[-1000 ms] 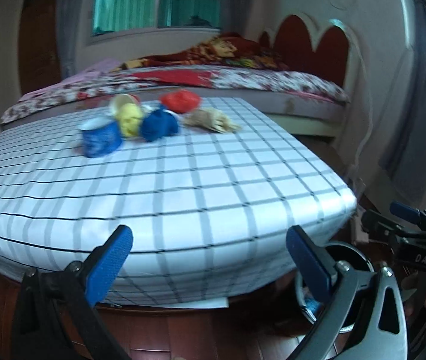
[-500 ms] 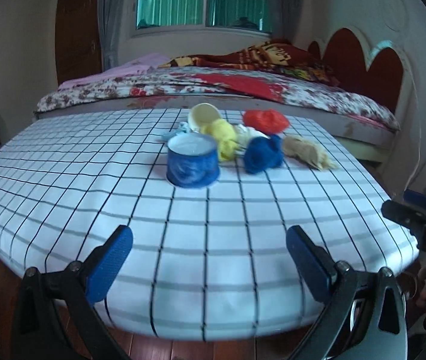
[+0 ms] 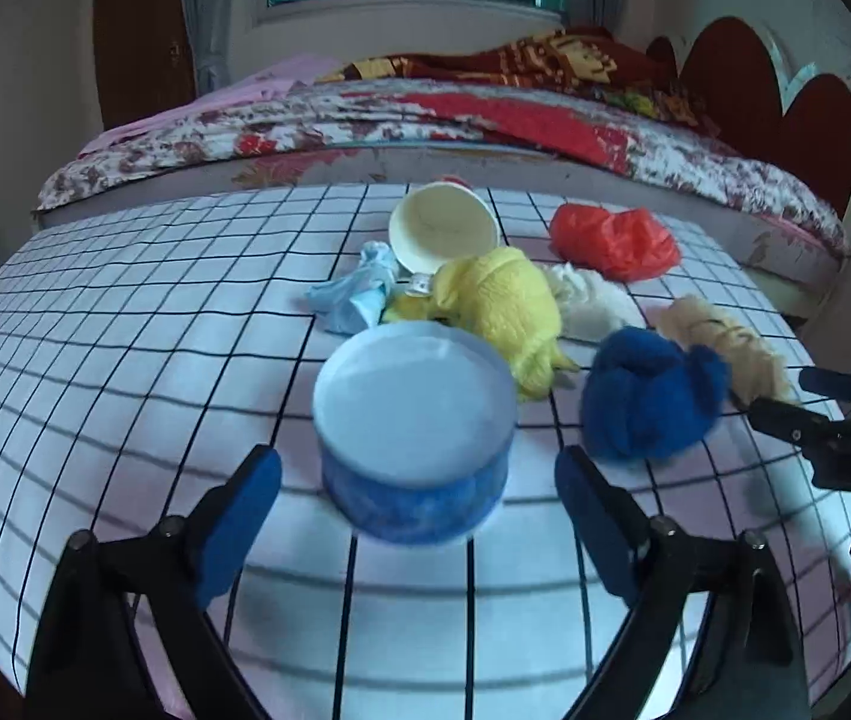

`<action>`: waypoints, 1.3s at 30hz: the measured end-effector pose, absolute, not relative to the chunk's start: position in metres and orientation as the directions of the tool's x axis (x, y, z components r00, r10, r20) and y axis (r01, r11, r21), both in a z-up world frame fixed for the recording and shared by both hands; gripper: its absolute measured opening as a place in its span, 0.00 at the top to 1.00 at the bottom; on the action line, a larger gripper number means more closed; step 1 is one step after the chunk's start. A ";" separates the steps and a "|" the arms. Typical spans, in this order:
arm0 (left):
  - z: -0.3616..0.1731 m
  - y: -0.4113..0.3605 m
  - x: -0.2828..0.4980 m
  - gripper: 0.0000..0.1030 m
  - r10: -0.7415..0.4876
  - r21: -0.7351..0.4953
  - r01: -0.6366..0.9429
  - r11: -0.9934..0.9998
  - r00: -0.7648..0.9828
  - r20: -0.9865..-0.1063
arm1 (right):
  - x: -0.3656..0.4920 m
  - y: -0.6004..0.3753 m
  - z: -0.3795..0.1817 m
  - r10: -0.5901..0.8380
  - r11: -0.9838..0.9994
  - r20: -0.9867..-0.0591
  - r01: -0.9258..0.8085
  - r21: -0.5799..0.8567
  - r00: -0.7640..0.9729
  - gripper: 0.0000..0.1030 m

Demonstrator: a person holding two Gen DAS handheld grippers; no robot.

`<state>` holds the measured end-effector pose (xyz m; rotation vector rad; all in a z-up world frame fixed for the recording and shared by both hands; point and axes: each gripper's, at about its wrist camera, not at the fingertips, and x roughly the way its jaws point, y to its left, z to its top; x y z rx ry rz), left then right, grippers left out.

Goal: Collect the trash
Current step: 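Grasp the blue mug with the left gripper while the right gripper grasps the beige cloth bundle, then carry the blue mug and beige bundle over the black bin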

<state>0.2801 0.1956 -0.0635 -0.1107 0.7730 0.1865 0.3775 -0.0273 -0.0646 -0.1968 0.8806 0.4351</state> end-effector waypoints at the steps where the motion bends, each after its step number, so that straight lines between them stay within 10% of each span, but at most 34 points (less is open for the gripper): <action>1: -0.064 0.196 0.283 0.11 0.129 -0.028 -0.209 0.978 0.696 -0.706 | 0.382 -0.026 -0.066 0.289 0.893 -0.783 -0.451 0.012 0.551 0.13; 12: -0.072 0.202 0.298 0.25 0.114 -0.042 -0.211 0.977 0.675 -0.729 | 0.396 -0.021 -0.072 0.313 0.885 -0.778 -0.465 0.031 0.544 0.34; 14: -0.071 0.202 0.295 0.25 0.099 -0.057 -0.204 0.977 0.679 -0.728 | 0.395 -0.021 -0.071 0.308 0.884 -0.777 -0.468 0.020 0.549 0.60; 17: -0.067 0.199 0.286 0.26 0.105 -0.056 -0.204 0.977 0.697 -0.709 | 0.387 -0.024 -0.065 0.326 0.877 -0.767 -0.480 0.026 0.553 0.66; 39: -0.035 0.139 0.187 0.26 0.085 -0.033 -0.132 0.991 0.786 -0.612 | 0.234 -0.062 -0.018 0.329 0.872 -0.629 -0.482 -0.083 0.704 0.69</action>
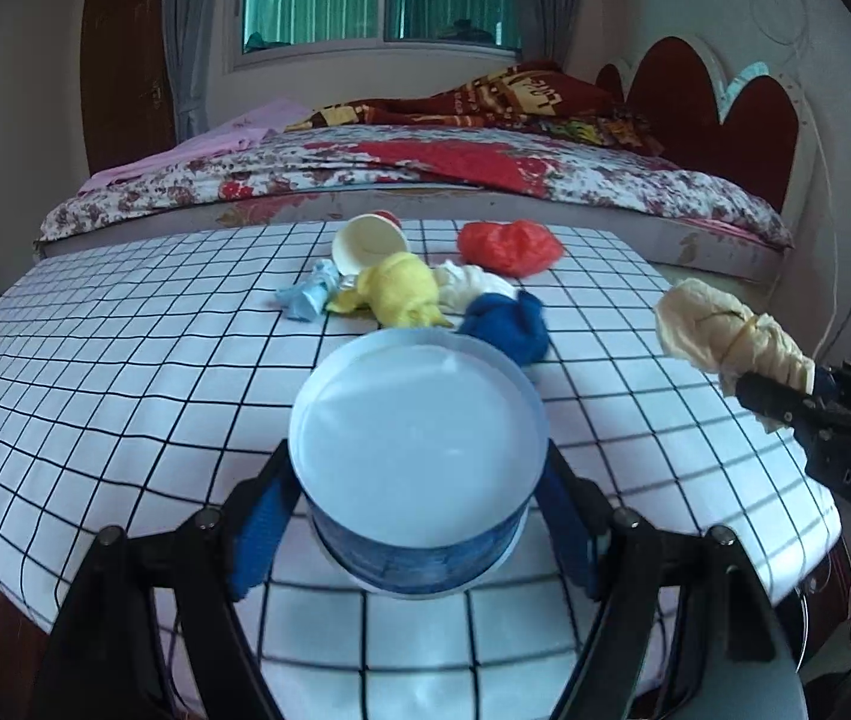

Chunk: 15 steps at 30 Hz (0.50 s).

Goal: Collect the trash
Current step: 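Carry the blue mug and beige bundle over the black bin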

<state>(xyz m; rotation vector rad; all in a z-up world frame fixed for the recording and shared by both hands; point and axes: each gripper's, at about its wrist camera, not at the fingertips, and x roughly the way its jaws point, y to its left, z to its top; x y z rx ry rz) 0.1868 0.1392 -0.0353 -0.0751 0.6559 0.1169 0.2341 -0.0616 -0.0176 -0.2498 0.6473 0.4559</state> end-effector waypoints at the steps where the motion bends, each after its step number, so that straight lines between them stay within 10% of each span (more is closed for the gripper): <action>1: -0.034 0.136 0.183 0.26 0.082 -0.029 -0.125 0.992 0.789 -0.609 | 0.230 -0.063 -0.016 0.331 0.873 -0.626 -0.481 -0.082 0.706 0.69; 15: -0.008 0.082 0.132 0.26 0.034 0.018 -0.029 0.999 0.839 -0.544 | 0.163 -0.113 0.007 0.358 0.904 -0.568 -0.427 0.012 0.741 0.69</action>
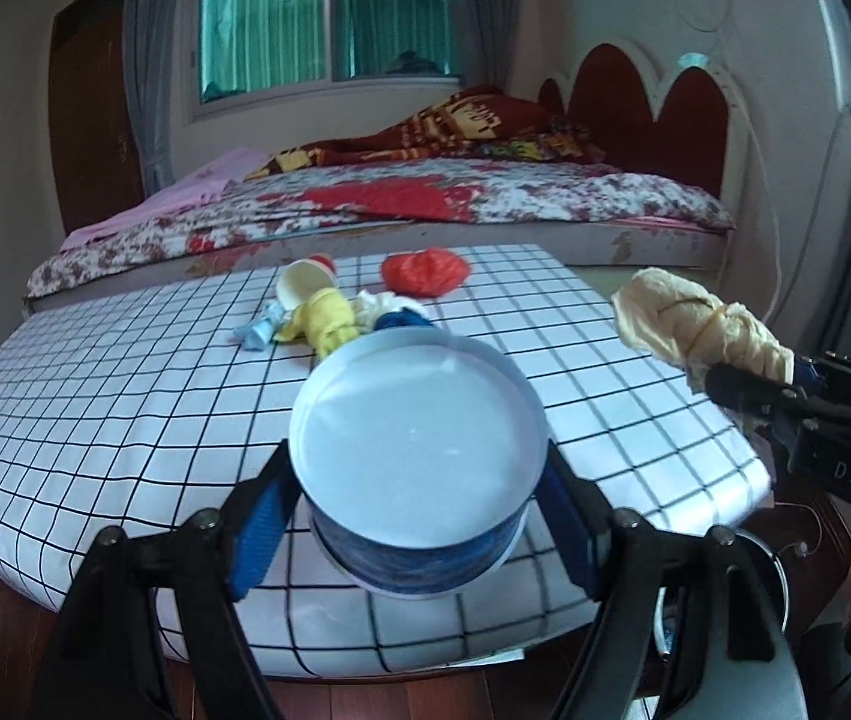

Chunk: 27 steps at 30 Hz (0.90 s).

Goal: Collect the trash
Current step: 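Carry the blue mug and beige bundle over the black bin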

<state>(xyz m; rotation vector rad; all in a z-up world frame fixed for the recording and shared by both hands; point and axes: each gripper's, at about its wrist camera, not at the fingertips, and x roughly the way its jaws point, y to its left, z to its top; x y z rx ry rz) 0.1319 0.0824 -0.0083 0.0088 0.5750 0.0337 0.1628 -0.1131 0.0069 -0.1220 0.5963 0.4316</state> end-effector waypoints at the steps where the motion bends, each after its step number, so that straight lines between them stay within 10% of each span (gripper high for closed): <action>1: -0.007 0.079 0.129 0.26 0.028 0.020 -0.021 1.000 0.842 -0.539 | 0.159 -0.118 0.008 0.355 0.908 -0.563 -0.420 0.016 0.746 0.69; 27: -0.026 -0.059 0.096 0.26 -0.263 -0.021 0.301 0.954 0.797 -0.543 | 0.075 -0.271 -0.018 0.188 0.981 -0.574 -0.183 0.068 0.797 0.69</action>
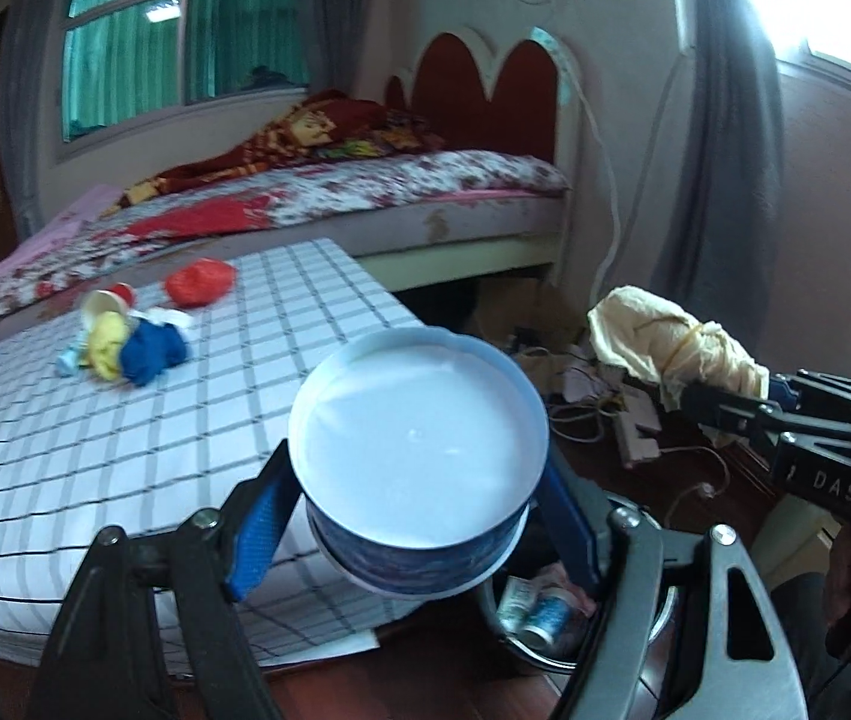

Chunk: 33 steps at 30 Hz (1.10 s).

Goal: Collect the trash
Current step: 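Carry the blue mug and beige bundle over the black bin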

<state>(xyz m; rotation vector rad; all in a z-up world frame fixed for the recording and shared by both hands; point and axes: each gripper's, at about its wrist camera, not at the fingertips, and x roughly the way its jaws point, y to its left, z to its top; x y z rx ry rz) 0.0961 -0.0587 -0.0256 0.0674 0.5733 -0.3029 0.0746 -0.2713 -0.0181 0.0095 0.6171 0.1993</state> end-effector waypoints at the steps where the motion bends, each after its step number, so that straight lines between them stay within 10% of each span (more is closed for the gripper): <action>1: -0.028 -0.064 0.095 0.26 -0.275 -0.027 0.312 0.950 0.792 -0.545 | 0.073 -0.278 -0.022 0.179 0.983 -0.581 -0.172 0.068 0.794 0.69; 29: -0.132 -0.168 0.112 0.24 -0.407 -0.120 0.502 0.857 0.515 -0.755 | 0.083 -0.346 -0.148 0.133 0.979 -0.794 -0.204 0.011 0.593 0.68; 33: -0.145 -0.169 0.119 0.03 -0.368 -0.105 0.471 0.876 0.510 -0.778 | 0.099 -0.350 -0.175 0.013 0.980 -0.854 -0.174 -0.091 0.521 0.25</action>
